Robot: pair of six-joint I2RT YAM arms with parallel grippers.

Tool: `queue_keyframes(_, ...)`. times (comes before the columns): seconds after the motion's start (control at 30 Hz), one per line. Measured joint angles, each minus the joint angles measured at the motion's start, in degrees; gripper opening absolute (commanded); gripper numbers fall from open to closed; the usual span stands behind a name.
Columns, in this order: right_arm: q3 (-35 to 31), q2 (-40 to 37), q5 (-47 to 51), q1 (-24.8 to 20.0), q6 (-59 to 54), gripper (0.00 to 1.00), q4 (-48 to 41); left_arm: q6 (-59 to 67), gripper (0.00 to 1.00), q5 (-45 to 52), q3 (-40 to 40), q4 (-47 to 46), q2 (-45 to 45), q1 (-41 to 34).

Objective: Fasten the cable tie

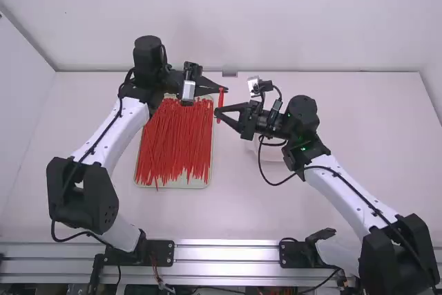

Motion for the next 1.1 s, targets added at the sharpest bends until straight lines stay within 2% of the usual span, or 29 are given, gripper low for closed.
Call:
queue_keyframes(0.6, 0.0, 0.0, 0.2, 0.0, 0.0, 0.0, -0.3, 0.0, 0.02, 0.1, 0.0, 2.8, 0.0, 0.0)
queue_keyframes(1.1, 0.0, 0.0, 0.2, 0.0, 0.0, 0.0, -0.3, -0.3, 0.02, 0.0, 0.0, 1.4, 0.0, -0.3)
